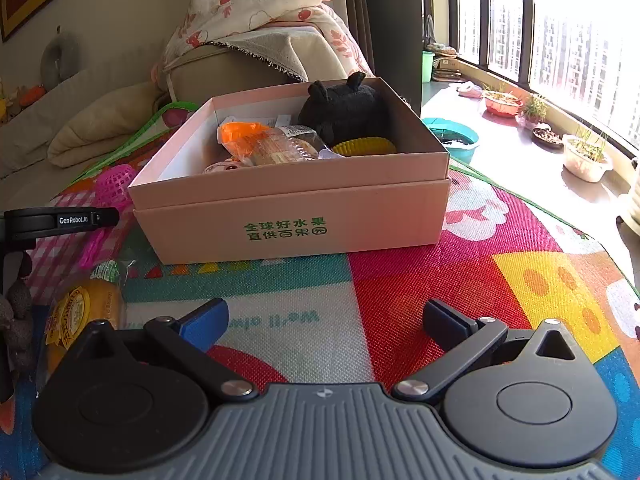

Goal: Organize objects
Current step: 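Grasp the bagged bun with the right tool while the left tool lifts the strainer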

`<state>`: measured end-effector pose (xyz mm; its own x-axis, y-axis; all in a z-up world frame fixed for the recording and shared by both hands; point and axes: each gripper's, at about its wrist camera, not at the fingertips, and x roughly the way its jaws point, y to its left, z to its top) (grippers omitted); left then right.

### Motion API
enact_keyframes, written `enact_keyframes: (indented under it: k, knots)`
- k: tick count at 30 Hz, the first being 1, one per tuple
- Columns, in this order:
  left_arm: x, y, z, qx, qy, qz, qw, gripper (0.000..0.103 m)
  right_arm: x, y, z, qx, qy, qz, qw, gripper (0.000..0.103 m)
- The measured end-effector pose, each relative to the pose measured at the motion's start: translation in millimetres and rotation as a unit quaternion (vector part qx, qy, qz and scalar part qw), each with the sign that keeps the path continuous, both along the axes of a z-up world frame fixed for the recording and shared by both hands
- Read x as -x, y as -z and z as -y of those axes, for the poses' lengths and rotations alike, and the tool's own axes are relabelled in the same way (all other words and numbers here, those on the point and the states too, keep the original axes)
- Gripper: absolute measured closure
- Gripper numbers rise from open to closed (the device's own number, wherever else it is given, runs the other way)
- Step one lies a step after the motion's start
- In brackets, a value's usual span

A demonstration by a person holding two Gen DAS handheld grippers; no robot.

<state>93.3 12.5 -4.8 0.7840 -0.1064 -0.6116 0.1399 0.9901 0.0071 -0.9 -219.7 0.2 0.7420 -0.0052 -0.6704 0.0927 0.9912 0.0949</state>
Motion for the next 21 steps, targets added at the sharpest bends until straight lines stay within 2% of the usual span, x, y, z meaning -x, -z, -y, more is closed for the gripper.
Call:
enact_keyframes:
  k: [6, 9, 12, 13, 14, 17, 19, 21]
  knots:
    - [68.9, -3.8, -34.1, 0.022, 0.066, -0.019, 0.9974, 0.087, -3.3, 1.4, 1.2, -0.002, -0.006, -0.008, 1.000, 0.000]
    - [107.8, -5.5, -48.8, 0.012, 0.081, -0.023, 0.9964, 0.087, -3.8, 1.8, 1.5, -0.003, -0.008, -0.015, 1.000, 0.000]
    - [126.4, -4.6, -56.7, 0.014, 0.079, -0.016, 0.9967, 0.087, -8.0, 2.6, -8.9, 0.034, -0.019, -0.031, 0.999, 0.000]
    - [128.2, -3.9, -57.7, 0.018, 0.077, -0.014, 0.9968, 0.086, -8.9, 0.8, -12.5, 0.039, -0.034, -0.035, 0.998, 0.000]
    - [127.4, -3.4, -57.8, 0.019, 0.075, -0.012, 0.9969, 0.086, -9.9, -2.5, -15.5, 0.025, -0.066, -0.045, 0.996, 0.000]
    - [124.3, -2.7, -55.7, 0.022, 0.071, -0.009, 0.9972, 0.086, 2.0, -21.2, -33.5, -0.046, -0.148, -0.020, 0.988, 0.000]
    - [122.1, -2.1, -54.3, 0.019, 0.072, -0.007, 0.9972, 0.086, 12.3, -29.8, -57.2, -0.036, -0.188, 0.003, 0.981, 0.000]
    - [122.7, -1.6, -53.6, 0.017, 0.071, -0.006, 0.9973, 0.086, 12.1, -28.7, -81.7, -0.011, -0.207, 0.004, 0.978, 0.000]
